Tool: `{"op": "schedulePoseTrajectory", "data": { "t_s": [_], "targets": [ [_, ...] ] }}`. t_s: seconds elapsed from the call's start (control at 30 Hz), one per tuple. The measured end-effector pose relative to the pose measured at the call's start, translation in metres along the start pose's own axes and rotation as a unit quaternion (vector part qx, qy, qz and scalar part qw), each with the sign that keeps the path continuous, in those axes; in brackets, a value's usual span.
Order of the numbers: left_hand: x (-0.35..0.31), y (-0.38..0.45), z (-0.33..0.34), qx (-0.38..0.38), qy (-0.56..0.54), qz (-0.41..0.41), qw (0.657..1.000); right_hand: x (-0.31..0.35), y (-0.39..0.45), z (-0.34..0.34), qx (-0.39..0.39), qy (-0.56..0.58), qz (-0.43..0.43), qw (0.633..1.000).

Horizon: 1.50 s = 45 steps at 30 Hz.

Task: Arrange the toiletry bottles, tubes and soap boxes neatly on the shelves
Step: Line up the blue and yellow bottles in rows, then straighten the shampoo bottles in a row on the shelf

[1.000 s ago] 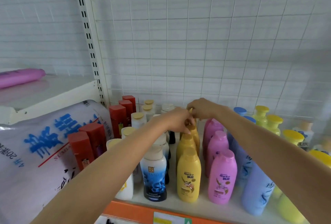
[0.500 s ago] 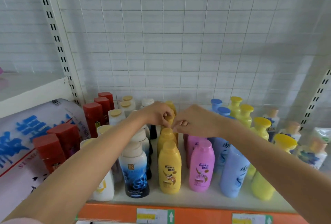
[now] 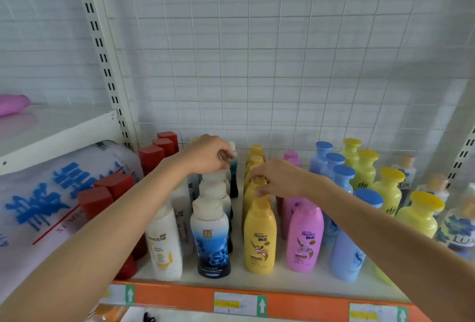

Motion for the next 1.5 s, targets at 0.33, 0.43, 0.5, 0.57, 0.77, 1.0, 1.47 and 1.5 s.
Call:
{"op": "schedulePoseTrajectory", "data": {
  "t_s": [0.33,0.43,0.5,0.57,0.77,1.0,1.47,1.5],
  "targets": [
    [0.023,-0.053,-0.034,-0.073,0.002,-0.007,0.997,0.013,-0.025,-0.026,-0.042,0.025,-0.022,0.999],
    [0.031,-0.070,-0.043,-0.081,0.014,-0.018,0.996,0.020,-0.051,-0.018,-0.010,0.017,-0.023,1.000],
    [0.032,-0.077,-0.041,-0.066,0.021,-0.021,0.997,0.025,-0.058,0.001,0.021,-0.027,-0.024,0.999],
    [0.032,-0.082,-0.035,-0.052,0.020,-0.022,0.998,0.027,-0.058,0.013,0.013,-0.051,-0.028,0.998],
    [0.035,-0.095,-0.021,-0.034,0.015,-0.027,0.999,0.020,-0.049,0.015,-0.008,-0.041,0.007,0.999],
    [0.035,-0.104,-0.020,-0.022,0.018,-0.038,0.999,0.035,-0.048,-0.001,-0.013,-0.041,0.021,0.999],
    [0.032,-0.103,-0.023,-0.025,0.017,-0.058,0.998,0.057,0.083,-0.017,-0.031,0.027,0.077,0.996],
    [0.032,-0.102,-0.022,-0.021,0.021,-0.058,0.998,0.057,0.086,-0.014,-0.016,0.017,0.077,0.997]
  ]
}}
Point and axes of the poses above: each hand's wrist, its own y-axis towards the middle knuckle, its own z-axis out of the palm, x = y × z, the point moved 6 cm from there along y, towards the middle knuckle, and after that the axes turned 15 degrees about z, right-handed, at the moved point
